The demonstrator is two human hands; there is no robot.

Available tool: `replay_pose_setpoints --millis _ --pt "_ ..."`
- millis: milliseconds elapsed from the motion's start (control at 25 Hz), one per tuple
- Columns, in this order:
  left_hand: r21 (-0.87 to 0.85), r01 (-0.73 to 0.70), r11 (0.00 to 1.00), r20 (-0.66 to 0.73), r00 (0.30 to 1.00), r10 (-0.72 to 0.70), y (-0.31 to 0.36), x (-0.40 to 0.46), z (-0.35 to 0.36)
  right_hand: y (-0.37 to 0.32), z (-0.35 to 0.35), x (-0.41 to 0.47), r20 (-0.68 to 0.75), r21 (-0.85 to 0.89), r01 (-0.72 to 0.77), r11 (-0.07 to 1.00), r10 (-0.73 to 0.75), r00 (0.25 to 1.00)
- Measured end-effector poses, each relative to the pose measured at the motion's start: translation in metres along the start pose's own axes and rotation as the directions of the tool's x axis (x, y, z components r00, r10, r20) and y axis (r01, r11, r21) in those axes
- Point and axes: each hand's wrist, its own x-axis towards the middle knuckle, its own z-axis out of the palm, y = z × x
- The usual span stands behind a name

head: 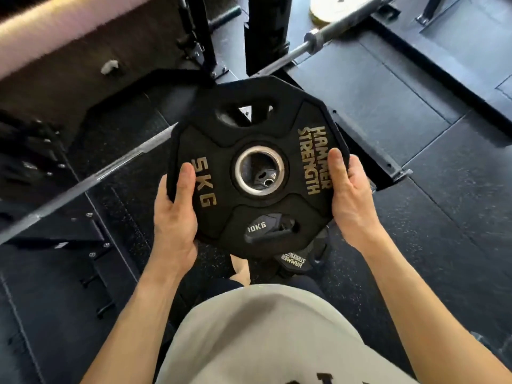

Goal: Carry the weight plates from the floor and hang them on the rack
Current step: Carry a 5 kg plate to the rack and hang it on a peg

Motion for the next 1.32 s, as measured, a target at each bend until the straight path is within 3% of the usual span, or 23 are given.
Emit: replay_pose_setpoints --millis 200,360,480,680,880,1000,1120,1320 --pt "-0.103 -0.062 0.993 -0.244 0.969 0.035 -0.007 -0.090 -0.012 -0.018 -0.011 -0.032 0.241 0.079 0.053 0.996 -0.070 0.968" --pt "-0.204 -0.163 0.965 -0.471 0.881 0.049 -0.032 -0.184 -0.012 -0.028 -0.025 -0.072 0.463 0.065 0.116 0.991 -0.133 0.876" --pt "-0.241 -0.232 0.942 -0.617 0.786 0.036 -0.047 -0.251 -0.024 -0.030 -0.020 -0.109 0.624 0.054 0.122 0.991 -0.129 0.771" --pt "-0.223 -0.392 0.893 -0.839 0.544 0.029 -0.070 -0.378 -0.067 -0.027 0.015 -0.215 0.864 0.040 0.165 0.985 -0.117 0.489" --pt "-0.136 -0.481 0.866 -0.965 0.261 -0.006 -0.103 -0.500 -0.129 0.003 0.060 -0.345 0.966 0.009 0.243 0.970 -0.071 0.247" --pt "-0.072 -0.517 0.853 -0.991 0.134 -0.003 -0.126 -0.579 -0.182 0.033 0.087 -0.442 0.993 0.024 0.246 0.969 -0.052 0.110" --pt "-0.029 -0.522 0.852 -0.999 0.037 -0.011 -0.143 -0.645 -0.234 0.053 0.110 -0.533 0.999 0.044 0.244 0.969 -0.049 0.016" --pt "-0.016 -0.531 0.847 -0.998 -0.043 -0.046 -0.150 -0.708 -0.316 0.073 0.163 -0.637 0.997 0.051 0.202 0.978 -0.038 -0.067"
